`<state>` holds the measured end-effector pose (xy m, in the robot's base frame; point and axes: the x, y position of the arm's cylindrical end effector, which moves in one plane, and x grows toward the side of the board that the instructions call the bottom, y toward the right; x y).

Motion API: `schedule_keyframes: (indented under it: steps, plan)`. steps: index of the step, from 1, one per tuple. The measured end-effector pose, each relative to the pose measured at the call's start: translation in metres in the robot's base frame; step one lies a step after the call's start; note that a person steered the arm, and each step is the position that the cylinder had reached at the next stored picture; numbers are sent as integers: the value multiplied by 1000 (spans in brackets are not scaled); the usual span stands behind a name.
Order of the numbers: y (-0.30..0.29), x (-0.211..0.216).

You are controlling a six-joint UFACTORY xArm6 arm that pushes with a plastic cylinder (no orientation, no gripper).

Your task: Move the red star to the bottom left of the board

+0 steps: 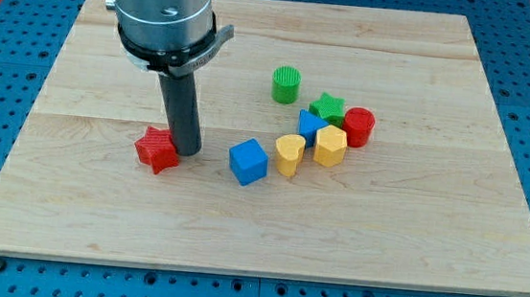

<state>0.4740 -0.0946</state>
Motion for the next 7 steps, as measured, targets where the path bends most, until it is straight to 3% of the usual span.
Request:
schedule_keyframes:
  steps: [1,2,3,4,5,6,7]
  plan:
    - [45,-6]
    - [32,0]
    - [-39,-22]
    - [-81,-16]
    - [-82,-2]
    - [-80,-39]
    - [-22,-15]
